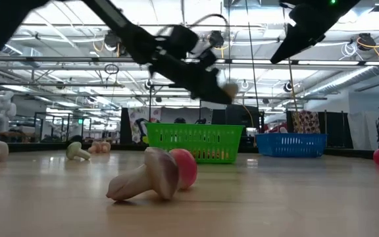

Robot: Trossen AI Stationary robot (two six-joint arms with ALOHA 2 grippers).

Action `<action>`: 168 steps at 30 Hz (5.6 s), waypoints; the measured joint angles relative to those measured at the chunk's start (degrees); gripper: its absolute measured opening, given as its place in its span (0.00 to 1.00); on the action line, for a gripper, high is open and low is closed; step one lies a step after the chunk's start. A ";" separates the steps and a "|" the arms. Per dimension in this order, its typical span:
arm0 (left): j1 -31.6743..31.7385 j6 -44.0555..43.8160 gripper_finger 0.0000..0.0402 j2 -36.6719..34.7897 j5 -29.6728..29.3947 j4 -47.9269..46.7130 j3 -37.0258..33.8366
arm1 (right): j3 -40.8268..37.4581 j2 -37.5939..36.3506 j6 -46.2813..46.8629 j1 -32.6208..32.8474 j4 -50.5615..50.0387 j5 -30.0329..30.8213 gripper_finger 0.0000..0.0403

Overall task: Sort produce into baskets
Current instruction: Put the garlic into the blue bin

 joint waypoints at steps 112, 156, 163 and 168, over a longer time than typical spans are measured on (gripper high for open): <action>19.35 13.21 0.21 -42.24 3.57 -68.58 -5.51 | 1.00 15.30 -7.74 -10.69 24.77 -7.25 0.28; 4.55 -0.90 0.21 -76.94 11.23 -20.02 -48.18 | 25.73 51.31 8.10 -35.60 18.34 -31.54 0.63; 4.54 -1.02 0.21 -76.94 11.23 -19.78 -48.18 | 25.70 53.19 9.52 -34.33 18.42 -27.00 0.63; 4.54 -1.20 0.21 -76.95 11.23 -19.82 -48.18 | 25.73 55.43 9.95 -33.82 21.19 -27.14 0.63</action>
